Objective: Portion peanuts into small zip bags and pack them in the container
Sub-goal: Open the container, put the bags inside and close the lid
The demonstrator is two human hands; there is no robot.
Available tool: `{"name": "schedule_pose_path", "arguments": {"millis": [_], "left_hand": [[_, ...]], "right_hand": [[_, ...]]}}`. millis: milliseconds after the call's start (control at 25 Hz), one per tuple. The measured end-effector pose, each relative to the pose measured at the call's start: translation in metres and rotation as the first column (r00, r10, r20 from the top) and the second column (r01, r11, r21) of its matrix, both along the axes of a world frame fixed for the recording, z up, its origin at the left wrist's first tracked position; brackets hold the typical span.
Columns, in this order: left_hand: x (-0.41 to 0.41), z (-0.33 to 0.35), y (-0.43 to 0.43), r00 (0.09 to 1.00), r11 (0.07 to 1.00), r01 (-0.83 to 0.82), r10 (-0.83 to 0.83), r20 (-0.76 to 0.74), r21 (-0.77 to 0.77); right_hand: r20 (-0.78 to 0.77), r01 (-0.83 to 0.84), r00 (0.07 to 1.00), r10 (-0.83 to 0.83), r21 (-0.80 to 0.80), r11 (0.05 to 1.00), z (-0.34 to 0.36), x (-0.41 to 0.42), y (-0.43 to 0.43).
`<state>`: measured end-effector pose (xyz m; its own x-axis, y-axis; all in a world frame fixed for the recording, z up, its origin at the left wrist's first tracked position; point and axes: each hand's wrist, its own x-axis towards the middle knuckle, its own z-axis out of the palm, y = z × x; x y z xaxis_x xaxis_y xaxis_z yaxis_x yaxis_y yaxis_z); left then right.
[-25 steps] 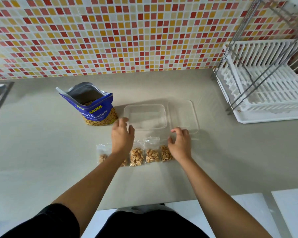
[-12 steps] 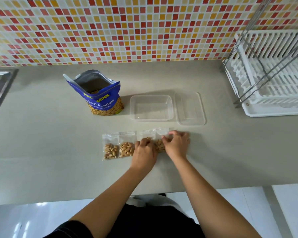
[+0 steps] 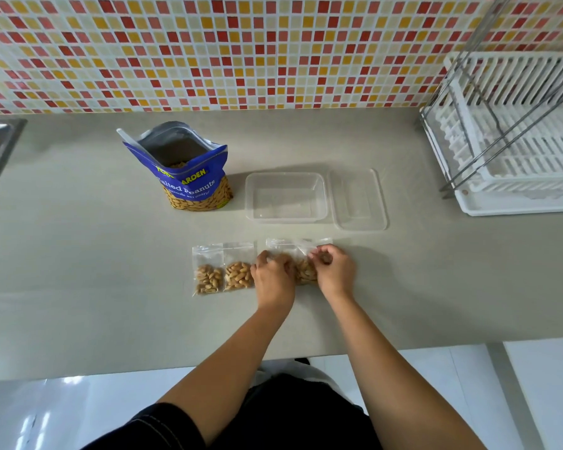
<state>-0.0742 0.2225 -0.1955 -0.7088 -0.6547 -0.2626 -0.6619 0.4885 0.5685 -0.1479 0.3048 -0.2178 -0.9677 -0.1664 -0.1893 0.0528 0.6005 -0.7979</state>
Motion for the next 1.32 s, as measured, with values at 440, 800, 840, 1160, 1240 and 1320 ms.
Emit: {"name": "schedule_pose_path", "arguments": {"millis": [440, 800, 840, 1160, 1240, 1320], "left_hand": [[-0.002, 0.049, -0.019, 0.886, 0.951, -0.014, 0.156, -0.437, 0.31], [-0.084, 0.035, -0.107, 0.98, 0.998, -0.053, 0.059, -0.192, 0.035], [-0.086, 0.03, -0.107, 0.986, 1.0, -0.019, 0.02, -0.163, 0.007], [-0.09, 0.013, -0.102, 0.98, 0.965, 0.196, -0.197, 0.014, -0.172], [-0.09, 0.012, -0.101, 0.973, 0.952, 0.229, -0.221, 0.062, -0.201], [-0.089, 0.011, -0.099, 0.965, 0.942, 0.262, -0.249, 0.086, -0.211]], "right_hand": [[-0.005, 0.05, 0.998, -0.055, -0.324, 0.945, 0.045, -0.017, 0.002], [-0.069, -0.085, 0.995, 0.078, -0.11, 0.99, 0.048, -0.105, -0.07], [-0.04, -0.105, 0.994, 0.102, -0.077, 0.991, 0.04, -0.107, -0.077], [0.019, -0.301, 0.953, 0.303, 0.209, 0.931, 0.019, -0.108, -0.091], [0.035, -0.4, 0.909, 0.416, 0.358, 0.844, 0.026, -0.107, -0.088], [-0.005, -0.434, 0.864, 0.503, 0.498, 0.751, 0.035, -0.104, -0.081]]}}
